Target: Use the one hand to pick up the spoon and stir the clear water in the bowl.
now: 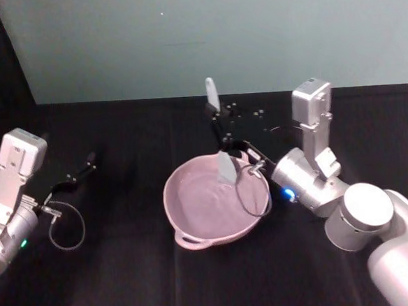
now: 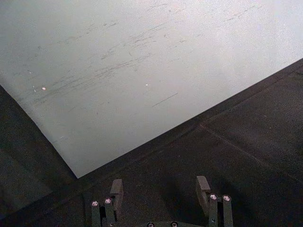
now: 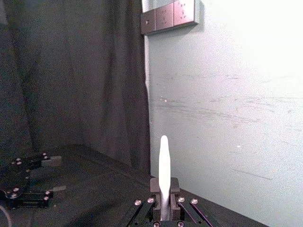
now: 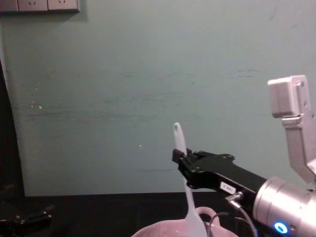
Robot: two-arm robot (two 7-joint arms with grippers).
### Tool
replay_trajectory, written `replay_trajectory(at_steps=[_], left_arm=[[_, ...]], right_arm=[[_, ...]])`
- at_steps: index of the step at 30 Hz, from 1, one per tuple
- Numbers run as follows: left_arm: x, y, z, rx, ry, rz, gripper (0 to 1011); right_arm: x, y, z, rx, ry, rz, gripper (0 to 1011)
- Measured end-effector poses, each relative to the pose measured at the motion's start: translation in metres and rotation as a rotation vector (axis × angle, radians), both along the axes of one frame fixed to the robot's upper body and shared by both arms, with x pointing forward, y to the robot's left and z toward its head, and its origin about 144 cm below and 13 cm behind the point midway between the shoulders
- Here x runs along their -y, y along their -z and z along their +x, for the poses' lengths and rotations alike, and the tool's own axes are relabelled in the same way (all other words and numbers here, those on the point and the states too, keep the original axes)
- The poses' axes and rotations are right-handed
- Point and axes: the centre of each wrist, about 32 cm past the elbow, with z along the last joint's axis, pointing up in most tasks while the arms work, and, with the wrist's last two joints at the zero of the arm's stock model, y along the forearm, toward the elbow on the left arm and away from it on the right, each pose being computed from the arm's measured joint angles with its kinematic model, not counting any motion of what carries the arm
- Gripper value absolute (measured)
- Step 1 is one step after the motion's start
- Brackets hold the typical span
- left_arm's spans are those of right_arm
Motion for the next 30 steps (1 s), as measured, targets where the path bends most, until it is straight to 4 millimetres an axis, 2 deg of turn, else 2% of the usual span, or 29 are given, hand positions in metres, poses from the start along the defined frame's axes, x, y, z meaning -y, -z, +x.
replay_trajectory(at_steps=[13,30], left_arm=[[0.0,0.0,0.0,0.0,0.0,0.0,1011],[0.0,0.0,0.0,0.0,0.0,0.0,1011]], right_arm=[[0.027,-0.015,-0.02,-0.085,-0.037,0.065,117],[0.066,-0.064,-0.022,-0.303,-0.109,0.339,117]])
